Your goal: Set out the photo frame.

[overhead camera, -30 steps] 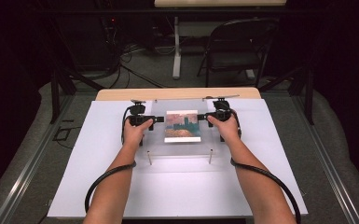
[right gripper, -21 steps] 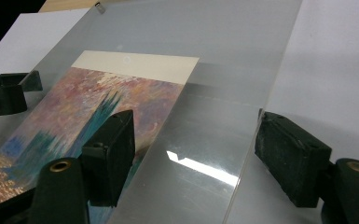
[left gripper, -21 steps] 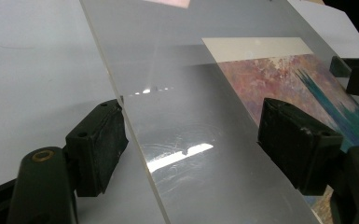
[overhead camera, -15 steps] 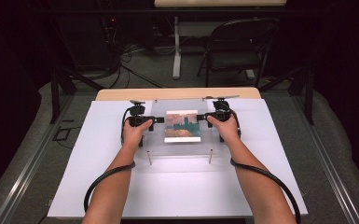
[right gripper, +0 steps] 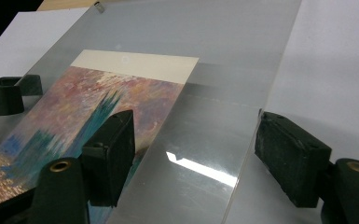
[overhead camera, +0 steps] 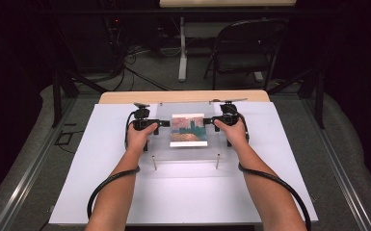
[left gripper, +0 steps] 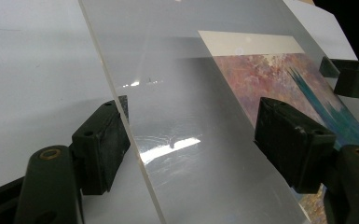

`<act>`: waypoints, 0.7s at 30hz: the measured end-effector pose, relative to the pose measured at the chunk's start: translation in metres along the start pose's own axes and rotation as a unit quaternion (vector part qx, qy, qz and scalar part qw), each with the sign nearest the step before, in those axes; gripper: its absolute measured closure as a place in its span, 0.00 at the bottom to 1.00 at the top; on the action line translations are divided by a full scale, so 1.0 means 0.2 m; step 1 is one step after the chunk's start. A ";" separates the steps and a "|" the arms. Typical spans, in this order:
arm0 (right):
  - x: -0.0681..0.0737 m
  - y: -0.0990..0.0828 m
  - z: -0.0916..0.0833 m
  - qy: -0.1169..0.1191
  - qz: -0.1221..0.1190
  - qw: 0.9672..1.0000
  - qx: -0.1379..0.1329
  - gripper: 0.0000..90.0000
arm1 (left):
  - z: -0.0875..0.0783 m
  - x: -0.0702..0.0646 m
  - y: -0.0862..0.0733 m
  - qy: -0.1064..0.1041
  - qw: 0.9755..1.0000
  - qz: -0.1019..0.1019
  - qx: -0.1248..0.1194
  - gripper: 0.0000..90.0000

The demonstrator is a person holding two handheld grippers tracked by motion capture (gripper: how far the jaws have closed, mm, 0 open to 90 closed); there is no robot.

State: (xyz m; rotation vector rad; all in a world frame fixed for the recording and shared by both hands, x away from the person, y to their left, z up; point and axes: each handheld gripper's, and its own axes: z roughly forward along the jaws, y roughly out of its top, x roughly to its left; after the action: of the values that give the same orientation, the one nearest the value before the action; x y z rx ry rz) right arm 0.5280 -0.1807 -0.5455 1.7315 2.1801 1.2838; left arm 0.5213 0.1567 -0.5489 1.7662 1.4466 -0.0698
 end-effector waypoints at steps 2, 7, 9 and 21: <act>0.00 0.00 0.00 0.000 -0.001 1.000 -0.001 0.32 | 0.00 0.00 0.00 0.002 1.000 0.000 0.002 0.30; 0.00 0.00 -0.01 0.000 0.001 1.000 0.002 0.34 | -0.01 0.00 0.00 0.001 1.000 0.000 -0.005 0.31; 0.00 0.00 -0.01 0.002 -0.001 1.000 0.000 0.34 | -0.01 0.00 0.00 0.000 1.000 0.002 -0.006 0.32; 0.05 0.03 -0.08 -0.004 -0.028 0.999 -0.018 0.35 | -0.10 -0.04 0.01 -0.005 0.999 0.016 -0.030 0.38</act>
State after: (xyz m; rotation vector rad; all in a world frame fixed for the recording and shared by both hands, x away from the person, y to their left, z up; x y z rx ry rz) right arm 0.5197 -0.1813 -0.5275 1.6474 2.1718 1.2909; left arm 0.5110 0.1625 -0.5314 1.7372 1.3999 -0.0176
